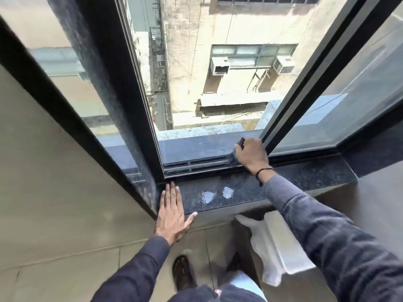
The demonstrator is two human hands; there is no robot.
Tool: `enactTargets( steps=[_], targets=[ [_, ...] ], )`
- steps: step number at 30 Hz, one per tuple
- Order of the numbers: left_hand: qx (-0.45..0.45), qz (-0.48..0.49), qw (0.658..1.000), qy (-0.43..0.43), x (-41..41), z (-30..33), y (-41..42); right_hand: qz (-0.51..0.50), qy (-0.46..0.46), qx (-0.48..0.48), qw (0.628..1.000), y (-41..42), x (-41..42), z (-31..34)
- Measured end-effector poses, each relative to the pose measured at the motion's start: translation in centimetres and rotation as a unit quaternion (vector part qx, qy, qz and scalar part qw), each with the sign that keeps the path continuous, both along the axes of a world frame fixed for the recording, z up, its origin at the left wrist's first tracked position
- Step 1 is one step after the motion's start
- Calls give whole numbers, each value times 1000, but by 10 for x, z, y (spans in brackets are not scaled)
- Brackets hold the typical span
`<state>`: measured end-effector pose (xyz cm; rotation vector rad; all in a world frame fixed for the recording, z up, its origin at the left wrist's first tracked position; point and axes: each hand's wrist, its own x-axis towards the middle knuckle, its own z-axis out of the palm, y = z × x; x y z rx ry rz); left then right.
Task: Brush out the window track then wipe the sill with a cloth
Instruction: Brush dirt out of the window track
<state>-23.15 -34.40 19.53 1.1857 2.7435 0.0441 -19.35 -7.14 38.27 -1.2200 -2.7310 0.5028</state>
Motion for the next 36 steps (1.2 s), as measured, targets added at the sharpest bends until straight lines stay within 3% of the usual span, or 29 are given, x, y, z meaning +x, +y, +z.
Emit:
enactTargets(
  steps=[3, 8, 11, 12, 15, 19, 21, 26, 29, 32, 36],
  targets=[
    [1, 2, 1000, -1, 1, 1, 1, -22, 20, 37, 999, -6, 5, 6],
    [-1, -3, 1000, 9, -1, 0, 0, -1, 96, -153, 983, -72, -37, -16],
    [-3, -5, 1000, 5, 0, 0, 0, -3, 105, -249, 963, -65, -39, -12],
    [-2, -4, 1000, 0, 0, -1, 0, -6, 97, -239, 966, -54, -33, -9],
    [2, 0, 1000, -7, -1, -3, 1, -14, 33, -64, 997, -13, -3, -1],
    [2, 5, 1000, -10, -1, -2, 0, -19, 6, 92, 996, -2, 15, -1],
    [0, 4, 1000, -9, -1, -3, 1, -22, 31, 75, 996, -26, 7, -8],
    [-7, -4, 1000, -2, -1, -2, 3, 7, 102, -99, 990, -85, -36, -24],
    [-12, -7, 1000, -1, -1, -2, 3, -1, 100, -185, 978, -87, -50, -23],
    [-13, -5, 1000, 2, -1, -4, 2, -37, 88, -149, 984, -60, -30, -20],
    [-9, -3, 1000, 4, 0, -3, 2, -37, 26, 39, 998, -15, 11, -10]
  ],
)
